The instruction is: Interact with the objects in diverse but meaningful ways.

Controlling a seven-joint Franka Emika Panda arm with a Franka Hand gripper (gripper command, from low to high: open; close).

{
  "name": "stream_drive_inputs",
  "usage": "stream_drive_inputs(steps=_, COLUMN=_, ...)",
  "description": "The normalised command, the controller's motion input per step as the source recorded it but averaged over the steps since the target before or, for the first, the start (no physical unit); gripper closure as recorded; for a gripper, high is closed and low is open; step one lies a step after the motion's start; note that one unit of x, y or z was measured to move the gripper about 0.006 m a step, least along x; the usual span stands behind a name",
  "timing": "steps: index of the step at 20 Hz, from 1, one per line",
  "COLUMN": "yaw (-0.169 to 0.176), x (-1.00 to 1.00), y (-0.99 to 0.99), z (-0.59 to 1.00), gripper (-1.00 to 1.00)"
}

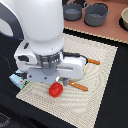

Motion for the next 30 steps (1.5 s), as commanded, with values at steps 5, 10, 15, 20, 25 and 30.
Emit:
stream_drive_inputs(steps=5, yaw=-0.108, x=0.27, y=-0.09, z=-0.09, gripper=-1.0)
stream_drive_inputs(steps=10, yaw=-0.087, x=0.21, y=-0.05, z=-0.19, gripper=-1.0)
stream_drive_inputs(steps=15, yaw=-0.071, x=0.12, y=-0.04, z=-0.28, gripper=1.0)
stream_drive_inputs(steps=20, yaw=-0.055, x=0.07, y=-0.03, z=-0.25, gripper=1.0)
stream_drive_inputs(steps=25, yaw=-0.044, x=0.13, y=-0.01, z=-0.1, gripper=1.0)
stream_drive_inputs(steps=30, yaw=-0.007, x=0.22, y=0.02, z=0.51, gripper=1.0)
